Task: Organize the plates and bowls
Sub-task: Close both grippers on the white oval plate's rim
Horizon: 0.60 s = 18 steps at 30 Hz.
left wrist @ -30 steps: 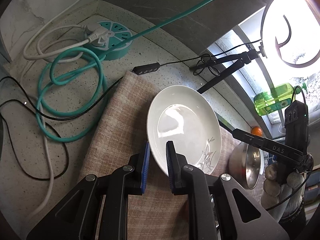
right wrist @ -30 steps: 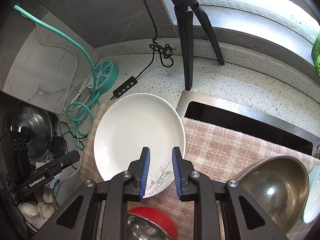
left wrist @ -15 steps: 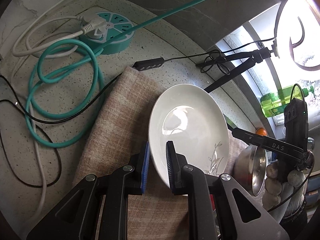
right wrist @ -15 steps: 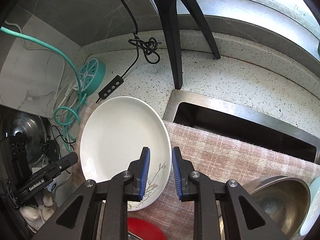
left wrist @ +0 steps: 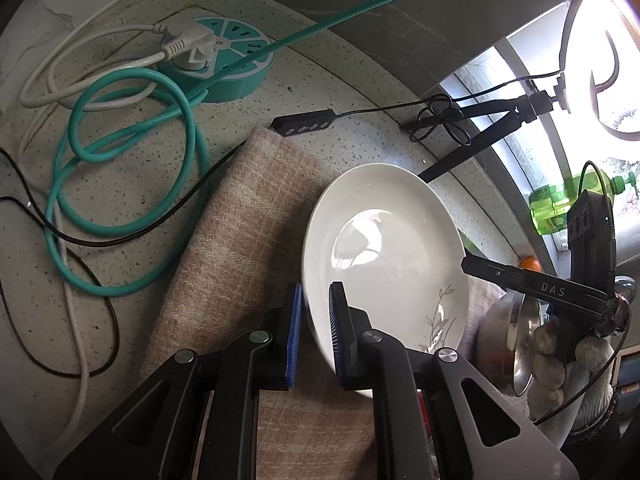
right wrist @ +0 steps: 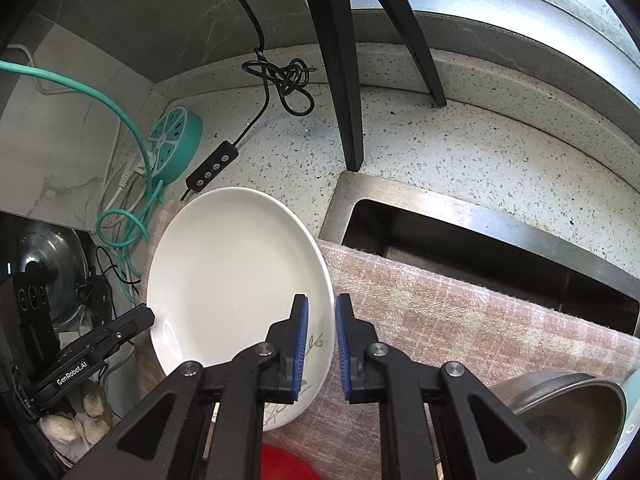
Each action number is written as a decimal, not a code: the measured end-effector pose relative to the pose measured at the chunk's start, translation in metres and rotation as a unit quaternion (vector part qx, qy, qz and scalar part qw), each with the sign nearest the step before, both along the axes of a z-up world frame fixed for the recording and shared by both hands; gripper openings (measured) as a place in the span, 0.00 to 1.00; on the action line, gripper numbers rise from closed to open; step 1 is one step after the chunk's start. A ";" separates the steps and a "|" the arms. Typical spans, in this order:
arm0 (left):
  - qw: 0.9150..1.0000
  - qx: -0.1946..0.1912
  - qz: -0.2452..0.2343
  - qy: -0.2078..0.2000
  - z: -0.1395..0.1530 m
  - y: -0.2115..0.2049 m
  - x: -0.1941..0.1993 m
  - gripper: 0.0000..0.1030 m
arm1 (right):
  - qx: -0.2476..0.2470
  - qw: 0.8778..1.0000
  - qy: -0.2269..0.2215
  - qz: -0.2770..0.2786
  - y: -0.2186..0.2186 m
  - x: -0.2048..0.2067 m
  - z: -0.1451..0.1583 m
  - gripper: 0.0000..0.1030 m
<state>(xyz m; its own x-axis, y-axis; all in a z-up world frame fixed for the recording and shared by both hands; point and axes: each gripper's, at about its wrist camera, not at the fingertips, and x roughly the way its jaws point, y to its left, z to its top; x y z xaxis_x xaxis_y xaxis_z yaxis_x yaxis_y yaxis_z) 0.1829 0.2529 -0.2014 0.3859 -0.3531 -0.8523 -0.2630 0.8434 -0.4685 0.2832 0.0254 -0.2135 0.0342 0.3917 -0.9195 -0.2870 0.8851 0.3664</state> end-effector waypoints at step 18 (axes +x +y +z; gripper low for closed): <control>1.000 0.008 0.002 0.002 -0.006 -0.002 0.004 0.06 | 0.002 1.000 0.012 -0.011 -0.002 0.002 -0.009 0.04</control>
